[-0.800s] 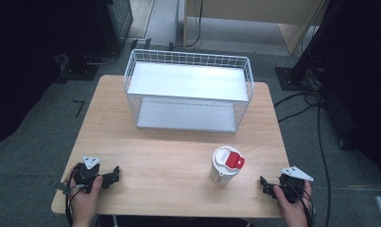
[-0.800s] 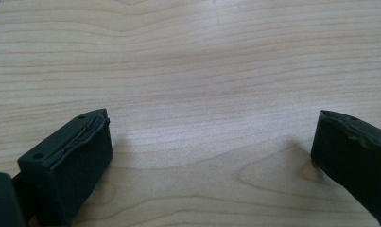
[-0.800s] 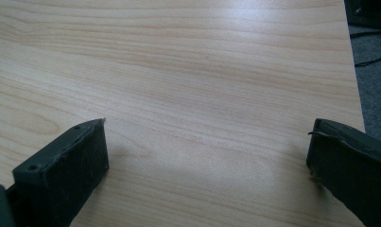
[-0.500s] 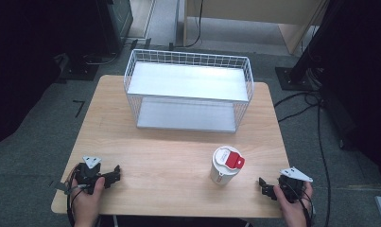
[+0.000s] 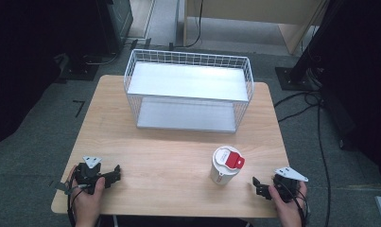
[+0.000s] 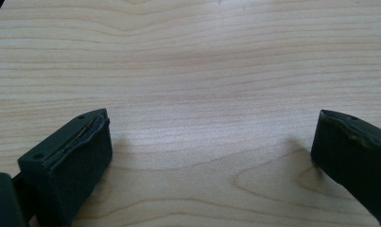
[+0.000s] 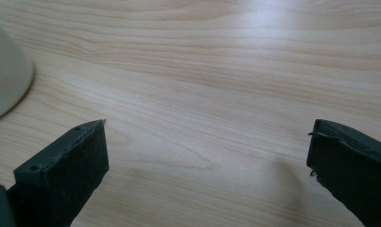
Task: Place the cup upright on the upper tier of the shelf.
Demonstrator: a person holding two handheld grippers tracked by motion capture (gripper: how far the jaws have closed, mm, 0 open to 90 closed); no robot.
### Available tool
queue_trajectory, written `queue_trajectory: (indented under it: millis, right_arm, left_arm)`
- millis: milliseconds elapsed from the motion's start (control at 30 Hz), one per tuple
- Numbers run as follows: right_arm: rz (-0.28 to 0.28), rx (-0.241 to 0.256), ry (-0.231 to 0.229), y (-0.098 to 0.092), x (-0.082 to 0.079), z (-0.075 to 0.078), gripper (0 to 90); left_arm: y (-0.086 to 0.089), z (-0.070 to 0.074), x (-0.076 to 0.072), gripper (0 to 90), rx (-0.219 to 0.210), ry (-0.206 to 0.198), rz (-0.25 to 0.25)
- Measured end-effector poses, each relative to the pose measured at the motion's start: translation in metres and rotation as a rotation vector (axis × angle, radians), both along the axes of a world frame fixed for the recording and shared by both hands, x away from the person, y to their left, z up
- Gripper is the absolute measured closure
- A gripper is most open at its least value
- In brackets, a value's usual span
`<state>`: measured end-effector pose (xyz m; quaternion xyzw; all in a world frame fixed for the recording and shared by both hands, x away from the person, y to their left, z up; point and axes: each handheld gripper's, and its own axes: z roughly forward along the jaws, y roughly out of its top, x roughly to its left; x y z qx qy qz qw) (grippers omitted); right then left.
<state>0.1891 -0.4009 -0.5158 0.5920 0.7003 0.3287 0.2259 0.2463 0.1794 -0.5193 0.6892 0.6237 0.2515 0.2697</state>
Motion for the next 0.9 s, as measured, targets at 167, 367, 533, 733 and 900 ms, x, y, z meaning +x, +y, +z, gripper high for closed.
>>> queue_trajectory:
  millis: [167,367,533,733,900]
  right_arm:
    - [0.028,-0.001,-0.005,0.01,0.0,0.002,0.0]
    - [0.066,-0.003,-0.018,0.023,0.0,0.005,0.0]
    - [0.094,-0.002,-0.024,0.033,0.0,0.006,0.0]
    - [0.143,0.003,-0.026,0.046,0.0,0.006,0.0]
    - [0.179,0.01,-0.029,0.056,0.0,0.007,0.0]
  left_arm:
    - [0.0,0.0,0.0,0.0,0.0,0.0,0.0]
    - [0.0,0.0,0.0,0.0,0.0,0.0,0.0]
    - [0.0,0.0,0.0,0.0,0.0,0.0,0.0]
    - [0.0,0.0,0.0,0.0,0.0,0.0,0.0]
    - [0.0,0.0,0.0,0.0,0.0,0.0,0.0]
